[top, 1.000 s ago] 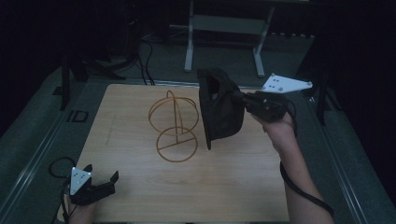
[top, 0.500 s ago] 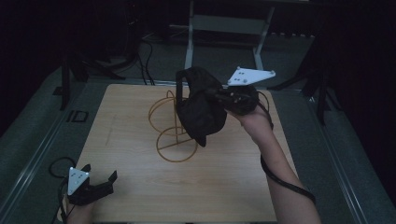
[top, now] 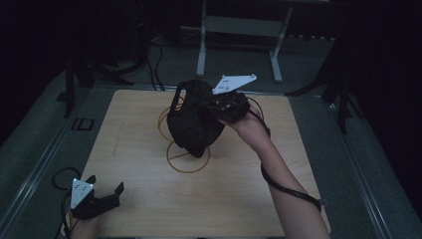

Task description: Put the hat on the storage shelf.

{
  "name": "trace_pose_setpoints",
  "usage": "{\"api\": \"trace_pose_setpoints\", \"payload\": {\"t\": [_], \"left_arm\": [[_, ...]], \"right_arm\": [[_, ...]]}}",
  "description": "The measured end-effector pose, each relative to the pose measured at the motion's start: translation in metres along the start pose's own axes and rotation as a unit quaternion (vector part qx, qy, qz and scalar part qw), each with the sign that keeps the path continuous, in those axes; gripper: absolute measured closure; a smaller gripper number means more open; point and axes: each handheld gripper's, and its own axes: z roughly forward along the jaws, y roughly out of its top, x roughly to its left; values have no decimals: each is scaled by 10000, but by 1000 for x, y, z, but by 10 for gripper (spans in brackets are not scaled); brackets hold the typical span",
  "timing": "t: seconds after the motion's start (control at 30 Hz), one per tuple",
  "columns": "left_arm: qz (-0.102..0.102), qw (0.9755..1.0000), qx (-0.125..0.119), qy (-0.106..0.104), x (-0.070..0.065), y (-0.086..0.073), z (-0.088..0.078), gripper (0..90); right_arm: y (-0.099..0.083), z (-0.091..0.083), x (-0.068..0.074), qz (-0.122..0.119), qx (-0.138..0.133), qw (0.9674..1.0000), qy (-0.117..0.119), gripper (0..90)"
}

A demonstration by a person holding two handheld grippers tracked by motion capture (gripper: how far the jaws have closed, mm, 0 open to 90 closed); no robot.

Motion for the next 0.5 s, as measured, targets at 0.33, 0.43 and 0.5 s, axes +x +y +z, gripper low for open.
{"api": "trace_pose_setpoints", "payload": {"t": [0.33, 0.43, 0.5], "left_arm": [[3, 10000, -6, 0, 1, 0, 0, 12], [7, 10000, -8, -4, 1, 0, 0, 12], [5, 10000, -8, -8, 1, 0, 0, 12]], "right_arm": [[1, 23, 8, 34, 185, 9997, 131, 897], [3, 29, 11, 27, 245, 9996, 140, 896], [3, 31, 11, 72, 233, 9996, 160, 896]]}}
